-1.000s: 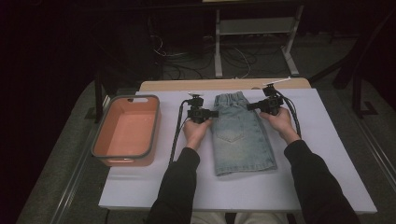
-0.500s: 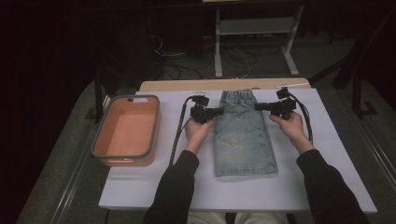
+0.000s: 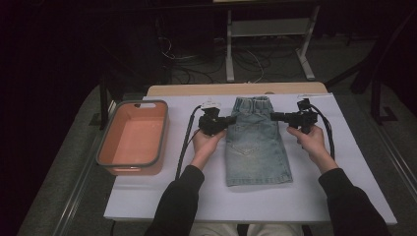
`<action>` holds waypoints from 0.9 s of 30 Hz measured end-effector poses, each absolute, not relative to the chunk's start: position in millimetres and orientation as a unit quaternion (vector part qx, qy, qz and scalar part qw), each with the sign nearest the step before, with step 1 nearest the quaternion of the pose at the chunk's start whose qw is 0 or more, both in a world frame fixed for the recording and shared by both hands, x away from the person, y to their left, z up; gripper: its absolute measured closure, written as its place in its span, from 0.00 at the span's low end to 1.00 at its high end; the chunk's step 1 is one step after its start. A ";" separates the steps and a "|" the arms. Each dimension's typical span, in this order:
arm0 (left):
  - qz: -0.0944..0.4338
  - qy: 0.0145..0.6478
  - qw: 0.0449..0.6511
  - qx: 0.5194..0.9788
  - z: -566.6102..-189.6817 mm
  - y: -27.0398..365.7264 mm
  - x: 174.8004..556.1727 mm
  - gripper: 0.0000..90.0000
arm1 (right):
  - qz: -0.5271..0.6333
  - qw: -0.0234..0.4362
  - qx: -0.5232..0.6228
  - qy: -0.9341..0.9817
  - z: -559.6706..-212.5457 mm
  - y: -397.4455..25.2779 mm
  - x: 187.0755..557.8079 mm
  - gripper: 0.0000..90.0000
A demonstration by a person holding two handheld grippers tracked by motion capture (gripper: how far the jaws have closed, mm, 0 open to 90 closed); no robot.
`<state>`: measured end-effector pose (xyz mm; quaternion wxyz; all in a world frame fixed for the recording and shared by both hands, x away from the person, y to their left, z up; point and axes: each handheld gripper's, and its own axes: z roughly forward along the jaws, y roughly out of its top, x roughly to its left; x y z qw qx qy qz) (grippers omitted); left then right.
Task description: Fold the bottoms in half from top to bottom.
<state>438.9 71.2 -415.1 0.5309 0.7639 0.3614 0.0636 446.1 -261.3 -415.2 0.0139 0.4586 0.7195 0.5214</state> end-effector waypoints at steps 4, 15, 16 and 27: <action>0.064 0.355 0.534 0.764 -414.7 71.8 434.5 0.98 | 0.521 0.013 0.455 0.722 -413.7 -261.7 440.0 0.90; 0.065 0.331 0.536 0.774 -412.8 74.0 424.0 0.98 | 0.522 0.020 0.444 0.728 -410.8 -261.8 425.3 0.90; 0.066 0.329 0.536 0.775 -413.1 74.4 422.9 0.98 | 0.522 0.020 0.443 0.729 -410.9 -262.0 423.9 0.90; 0.049 0.308 0.540 0.782 -415.5 78.0 404.8 0.98 | 0.529 0.017 0.438 0.727 -415.4 -262.0 404.2 0.90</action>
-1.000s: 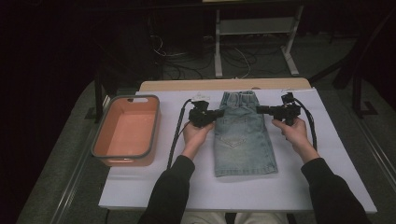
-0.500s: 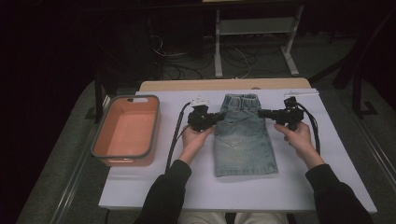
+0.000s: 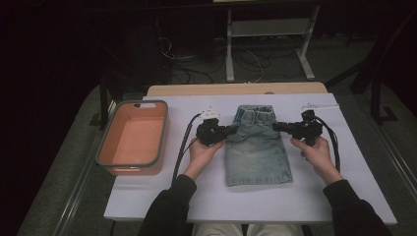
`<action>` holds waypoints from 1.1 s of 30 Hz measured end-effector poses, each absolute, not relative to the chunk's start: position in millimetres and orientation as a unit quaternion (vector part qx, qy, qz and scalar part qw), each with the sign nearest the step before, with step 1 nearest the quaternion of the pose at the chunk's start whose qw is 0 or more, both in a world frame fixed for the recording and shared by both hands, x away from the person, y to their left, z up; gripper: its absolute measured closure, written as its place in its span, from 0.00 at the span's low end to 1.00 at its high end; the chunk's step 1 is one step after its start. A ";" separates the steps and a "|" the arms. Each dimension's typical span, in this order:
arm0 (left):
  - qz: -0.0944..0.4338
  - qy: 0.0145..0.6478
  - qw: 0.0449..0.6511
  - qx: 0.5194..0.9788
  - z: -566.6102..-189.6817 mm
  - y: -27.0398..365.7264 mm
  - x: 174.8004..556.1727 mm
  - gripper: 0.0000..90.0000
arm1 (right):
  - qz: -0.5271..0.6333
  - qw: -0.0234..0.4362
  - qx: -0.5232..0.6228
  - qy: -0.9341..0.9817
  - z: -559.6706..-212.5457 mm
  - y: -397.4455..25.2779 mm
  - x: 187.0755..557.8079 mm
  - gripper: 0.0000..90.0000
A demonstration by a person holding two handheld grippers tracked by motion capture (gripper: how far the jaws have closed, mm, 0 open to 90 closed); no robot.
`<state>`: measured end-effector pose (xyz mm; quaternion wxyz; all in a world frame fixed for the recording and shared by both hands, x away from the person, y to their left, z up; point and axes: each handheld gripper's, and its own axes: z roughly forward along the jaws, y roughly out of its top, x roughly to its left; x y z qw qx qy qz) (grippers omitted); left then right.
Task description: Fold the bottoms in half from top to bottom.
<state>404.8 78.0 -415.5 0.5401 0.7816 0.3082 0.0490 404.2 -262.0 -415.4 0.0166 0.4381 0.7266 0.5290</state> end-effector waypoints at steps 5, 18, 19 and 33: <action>0.042 0.301 0.543 0.783 -417.9 79.0 399.5 0.98 | 0.522 0.020 0.433 0.735 -415.2 -261.9 398.2 0.90; 0.036 0.292 0.541 0.788 -422.6 80.2 387.3 0.98 | 0.513 0.032 0.430 0.742 -417.7 -259.9 384.0 0.90; 0.036 0.292 0.538 0.790 -423.0 79.9 385.9 0.98 | 0.512 0.032 0.431 0.742 -418.3 -259.9 382.9 0.89; 0.022 0.273 0.501 0.821 -432.6 71.7 369.1 0.98 | 0.477 0.032 0.435 0.763 -429.5 -256.8 363.6 0.89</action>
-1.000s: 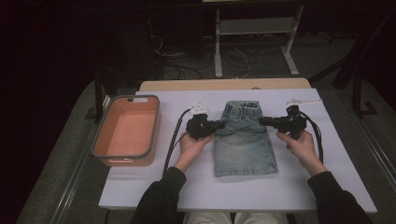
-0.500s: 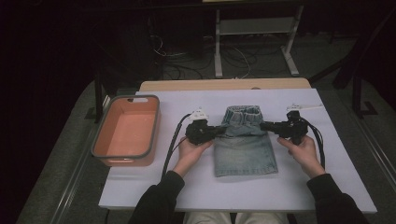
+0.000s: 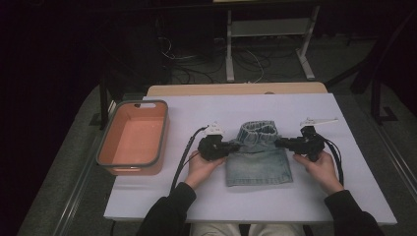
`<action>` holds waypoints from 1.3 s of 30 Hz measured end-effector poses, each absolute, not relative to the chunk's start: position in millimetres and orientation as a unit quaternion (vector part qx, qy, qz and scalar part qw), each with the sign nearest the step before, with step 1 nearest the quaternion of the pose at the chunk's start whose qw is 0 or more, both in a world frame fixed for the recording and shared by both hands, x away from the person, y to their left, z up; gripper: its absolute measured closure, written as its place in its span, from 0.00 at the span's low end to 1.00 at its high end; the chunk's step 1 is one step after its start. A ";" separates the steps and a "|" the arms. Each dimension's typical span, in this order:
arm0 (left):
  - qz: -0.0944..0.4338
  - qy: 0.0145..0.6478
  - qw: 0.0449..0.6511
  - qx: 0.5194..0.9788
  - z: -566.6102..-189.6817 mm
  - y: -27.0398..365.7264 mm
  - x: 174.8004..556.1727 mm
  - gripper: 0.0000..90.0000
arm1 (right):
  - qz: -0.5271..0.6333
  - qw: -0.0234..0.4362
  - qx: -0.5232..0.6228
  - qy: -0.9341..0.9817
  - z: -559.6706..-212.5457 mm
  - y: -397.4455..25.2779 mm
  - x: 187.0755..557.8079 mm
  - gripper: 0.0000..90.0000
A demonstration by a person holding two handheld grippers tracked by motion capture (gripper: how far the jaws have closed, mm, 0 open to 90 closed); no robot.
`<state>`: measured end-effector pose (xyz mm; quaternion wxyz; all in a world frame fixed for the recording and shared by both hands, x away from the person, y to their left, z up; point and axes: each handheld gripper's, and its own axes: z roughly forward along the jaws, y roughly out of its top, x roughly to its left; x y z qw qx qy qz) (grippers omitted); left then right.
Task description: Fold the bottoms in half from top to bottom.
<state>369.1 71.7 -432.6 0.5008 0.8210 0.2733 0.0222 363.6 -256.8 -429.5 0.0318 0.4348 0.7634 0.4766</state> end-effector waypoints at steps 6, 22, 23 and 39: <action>0.003 0.279 0.497 0.822 -436.4 72.0 369.8 0.98 | 0.471 0.029 0.438 0.765 -436.1 -256.6 357.6 0.89; -0.011 0.278 0.482 0.831 -439.8 70.5 369.7 0.97 | 0.463 0.044 0.439 0.769 -443.0 -254.0 347.8 0.86; -0.011 0.278 0.482 0.831 -439.6 70.6 369.8 0.97 | 0.464 0.042 0.441 0.767 -442.6 -254.2 347.8 0.85; -0.020 0.285 0.489 0.825 -440.4 74.6 373.9 0.96 | 0.462 0.039 0.470 0.751 -427.1 -260.8 335.3 0.53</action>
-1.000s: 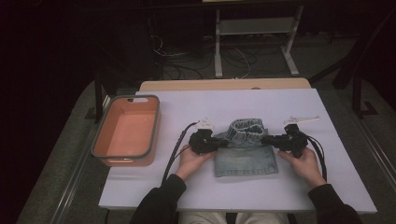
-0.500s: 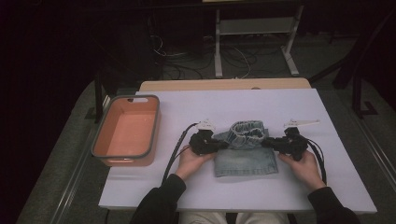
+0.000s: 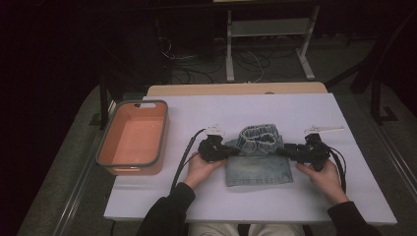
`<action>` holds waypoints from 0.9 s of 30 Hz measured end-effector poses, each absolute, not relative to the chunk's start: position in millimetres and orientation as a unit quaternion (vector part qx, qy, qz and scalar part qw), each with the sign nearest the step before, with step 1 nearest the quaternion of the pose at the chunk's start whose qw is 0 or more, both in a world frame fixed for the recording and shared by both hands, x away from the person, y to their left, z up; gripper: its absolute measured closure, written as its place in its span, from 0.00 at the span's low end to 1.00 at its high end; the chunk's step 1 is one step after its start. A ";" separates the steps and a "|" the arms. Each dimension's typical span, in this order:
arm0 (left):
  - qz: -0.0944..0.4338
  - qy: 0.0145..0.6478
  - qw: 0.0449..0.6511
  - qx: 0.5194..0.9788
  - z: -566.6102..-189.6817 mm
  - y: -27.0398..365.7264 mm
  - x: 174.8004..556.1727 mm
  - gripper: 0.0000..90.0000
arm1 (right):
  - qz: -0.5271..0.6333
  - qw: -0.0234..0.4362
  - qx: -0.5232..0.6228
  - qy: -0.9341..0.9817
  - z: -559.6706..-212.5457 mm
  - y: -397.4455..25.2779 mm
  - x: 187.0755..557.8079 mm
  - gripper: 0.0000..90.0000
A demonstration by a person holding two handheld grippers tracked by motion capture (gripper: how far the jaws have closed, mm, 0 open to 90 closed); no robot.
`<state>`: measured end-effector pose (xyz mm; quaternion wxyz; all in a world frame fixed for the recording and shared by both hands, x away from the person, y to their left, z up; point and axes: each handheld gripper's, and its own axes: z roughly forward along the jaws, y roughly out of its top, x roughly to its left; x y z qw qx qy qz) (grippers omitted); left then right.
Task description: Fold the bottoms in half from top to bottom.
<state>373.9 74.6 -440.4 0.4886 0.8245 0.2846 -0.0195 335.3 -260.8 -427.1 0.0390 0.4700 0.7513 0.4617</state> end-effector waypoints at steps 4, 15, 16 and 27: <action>-0.020 0.282 0.485 0.827 -440.8 74.8 374.1 0.96 | 0.474 0.042 0.465 0.746 -421.1 -263.9 329.7 0.51; -0.026 0.281 0.485 0.827 -442.1 75.3 374.8 0.96 | 0.522 0.034 0.463 0.716 -408.5 -279.1 327.9 0.51; -0.026 0.281 0.485 0.827 -442.2 75.3 374.8 0.96 | 0.522 0.035 0.461 0.716 -407.8 -279.5 329.0 0.52; -0.026 0.280 0.485 0.828 -442.4 75.1 374.9 0.96 | 0.536 0.056 0.461 0.705 -400.4 -286.1 349.7 0.55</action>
